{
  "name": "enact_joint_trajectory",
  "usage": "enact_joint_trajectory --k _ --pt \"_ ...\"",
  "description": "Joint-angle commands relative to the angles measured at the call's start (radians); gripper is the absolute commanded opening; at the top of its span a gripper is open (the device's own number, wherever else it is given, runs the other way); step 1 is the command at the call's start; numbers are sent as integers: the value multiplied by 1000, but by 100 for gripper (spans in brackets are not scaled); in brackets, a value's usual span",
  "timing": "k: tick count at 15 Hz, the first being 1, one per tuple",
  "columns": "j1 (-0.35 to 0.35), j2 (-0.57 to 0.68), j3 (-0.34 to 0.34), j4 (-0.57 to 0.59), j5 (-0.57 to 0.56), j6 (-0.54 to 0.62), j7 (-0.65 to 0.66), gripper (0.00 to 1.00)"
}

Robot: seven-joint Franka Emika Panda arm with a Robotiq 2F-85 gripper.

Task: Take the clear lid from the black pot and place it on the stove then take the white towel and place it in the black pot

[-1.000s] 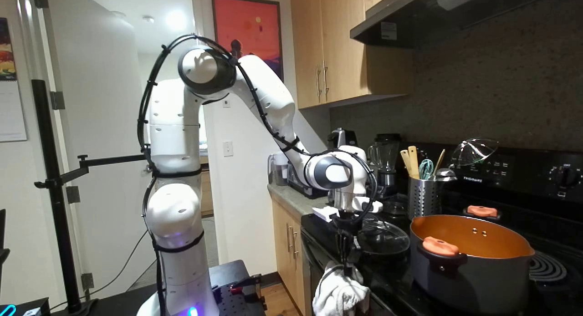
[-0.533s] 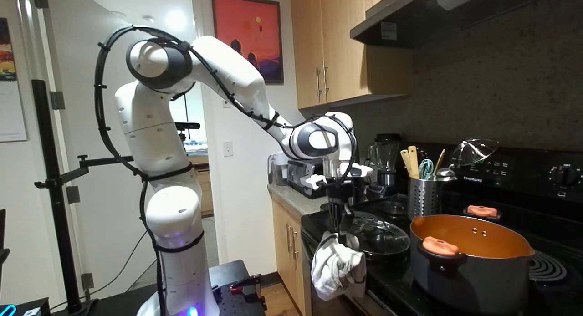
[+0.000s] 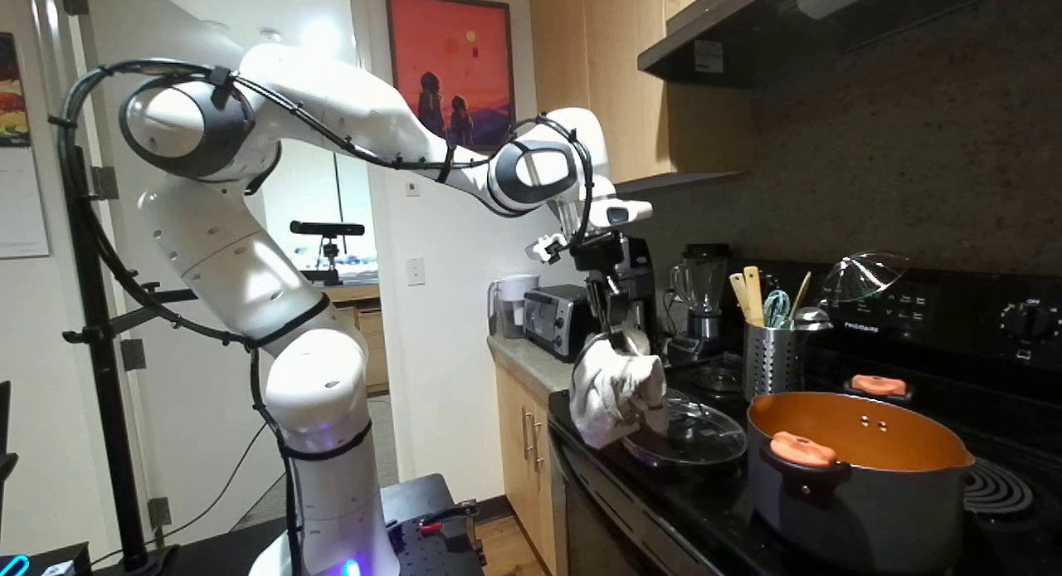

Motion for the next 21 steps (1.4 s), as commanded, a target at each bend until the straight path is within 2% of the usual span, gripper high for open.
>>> enact_joint_trajectory --k 1,8,11,13,14,20,21 --pt "-3 -13 -3 86 78 -2 -4 3" --pt "-28 120 -35 272 175 25 47 3" --pt "-43 164 -66 319 267 65 106 3" --pt "-46 173 -79 325 314 84 103 3" --pt "-50 152 -66 297 279 66 80 10" --pt "-54 166 -75 311 300 72 81 10" --pt "-57 182 -73 324 300 75 99 3"
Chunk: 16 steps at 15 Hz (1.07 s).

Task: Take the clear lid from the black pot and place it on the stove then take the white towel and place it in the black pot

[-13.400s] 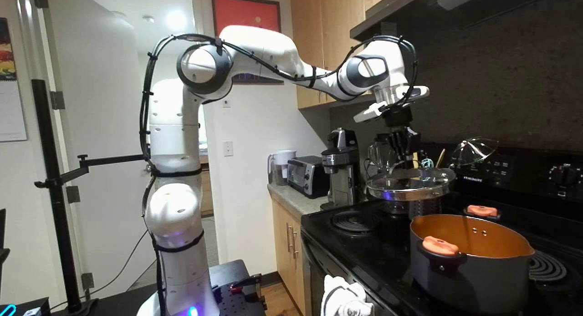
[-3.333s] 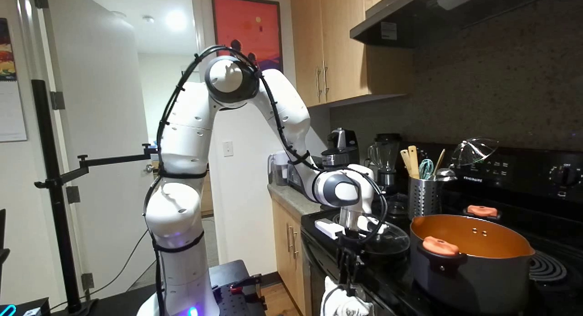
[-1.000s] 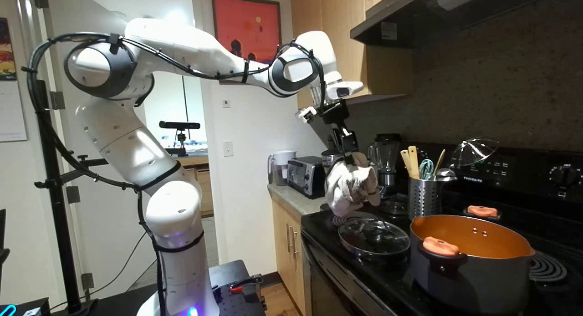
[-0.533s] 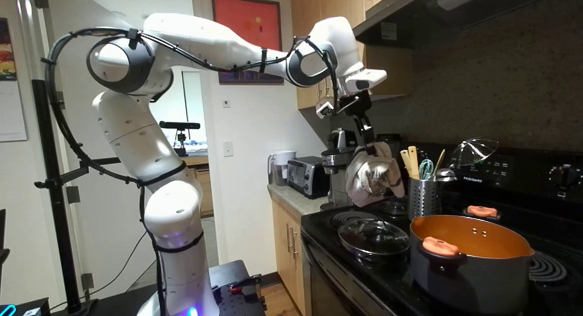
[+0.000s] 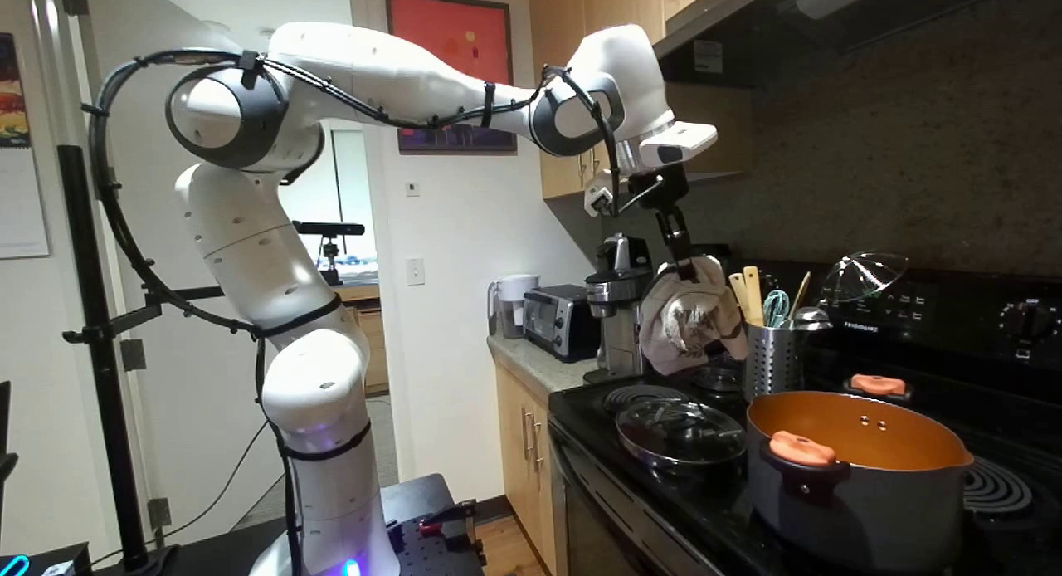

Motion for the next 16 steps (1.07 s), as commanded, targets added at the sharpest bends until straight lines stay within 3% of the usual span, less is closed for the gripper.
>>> enact_joint_trajectory --k 1,8,16 --pt "-18 29 10 30 11 -4 18 3" --pt "-48 159 -28 223 85 -41 125 3" --pt "-100 387 -58 412 54 -32 300 3"
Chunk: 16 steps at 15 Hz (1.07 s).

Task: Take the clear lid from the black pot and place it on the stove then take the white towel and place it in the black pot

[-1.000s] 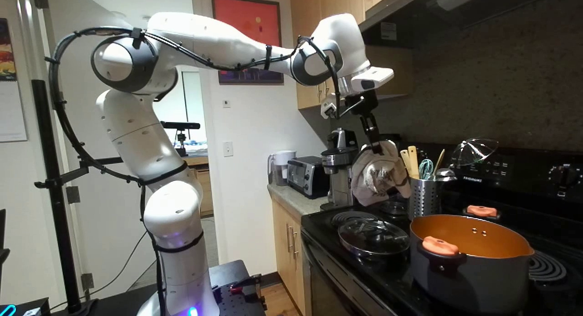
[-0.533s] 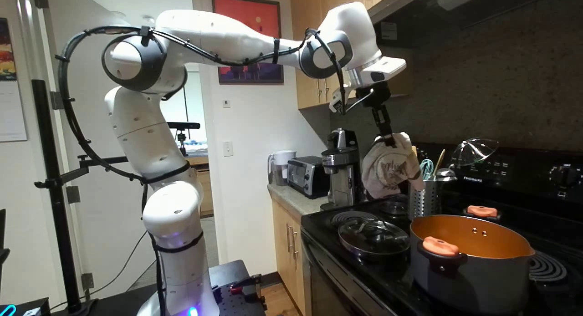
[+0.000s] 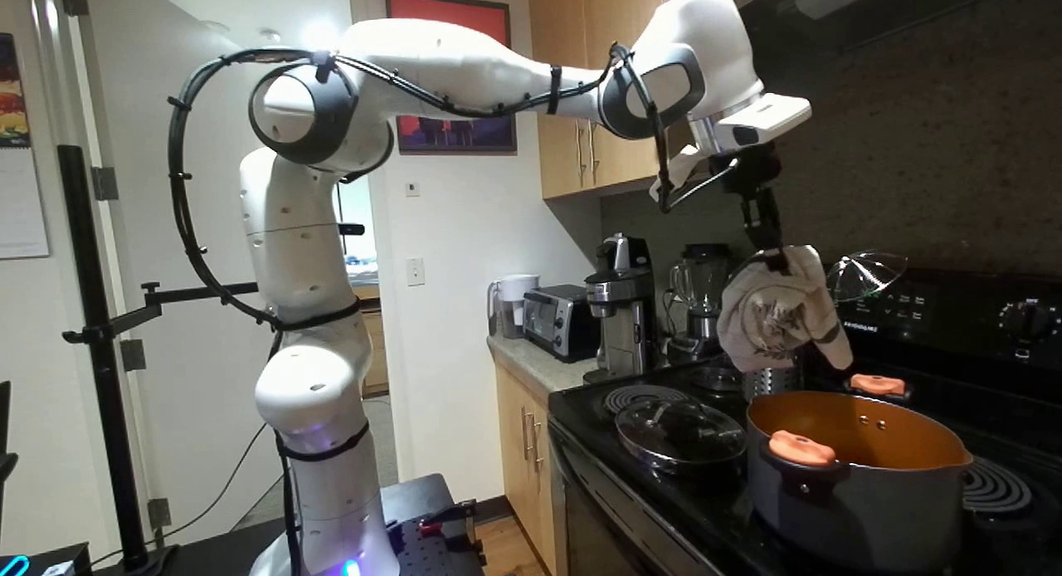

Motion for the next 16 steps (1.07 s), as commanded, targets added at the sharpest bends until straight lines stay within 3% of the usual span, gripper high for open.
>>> enact_joint_trajectory --k 1,5,11,16 --pt "-22 128 -9 122 -14 -32 88 3" --pt "-27 211 -23 174 -44 -46 167 3" --pt "-16 244 -35 155 -148 -78 280 3" --pt "-23 244 -41 145 -146 -83 289 3"
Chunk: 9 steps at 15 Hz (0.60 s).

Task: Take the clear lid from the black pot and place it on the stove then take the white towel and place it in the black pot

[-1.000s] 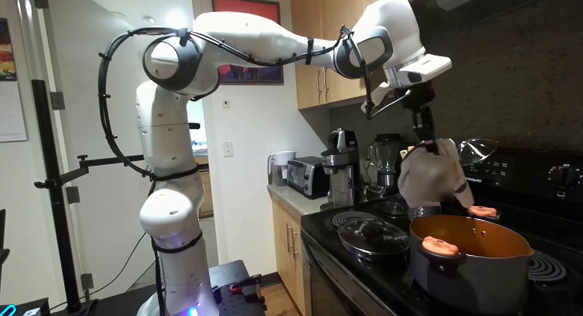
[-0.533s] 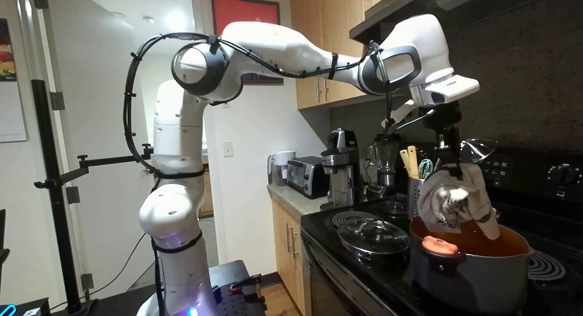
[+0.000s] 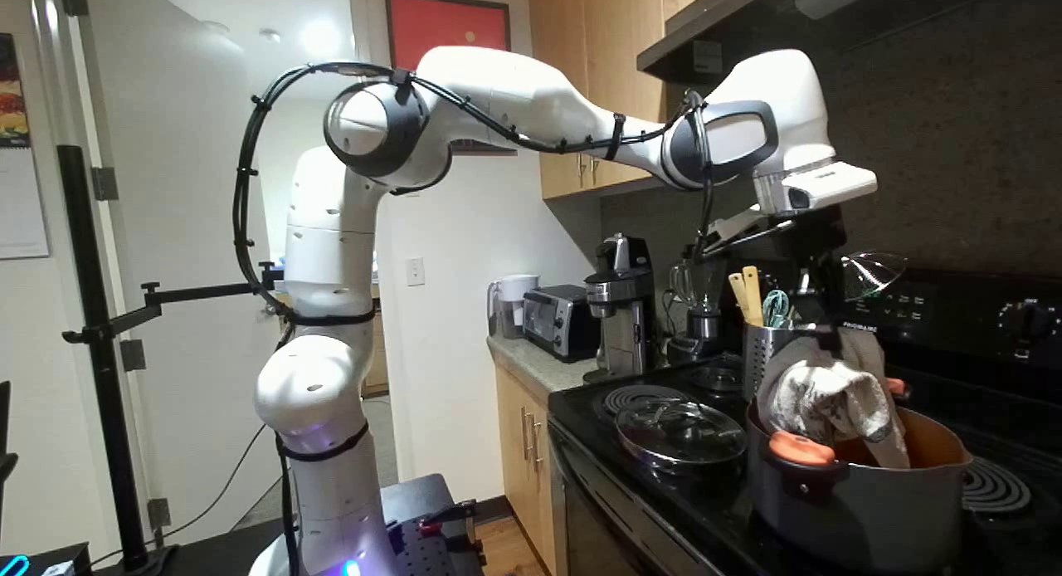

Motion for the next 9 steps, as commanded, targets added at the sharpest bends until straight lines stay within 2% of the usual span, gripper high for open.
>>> enact_joint_trajectory --k 1,2,4,9 --pt "-1 -1 -10 15 -9 -44 30 3" --pt "-1 -3 -11 16 -6 -49 32 35" --pt "2 -12 -11 14 -4 -60 28 43" --pt "9 -50 -4 9 -1 -81 19 80"
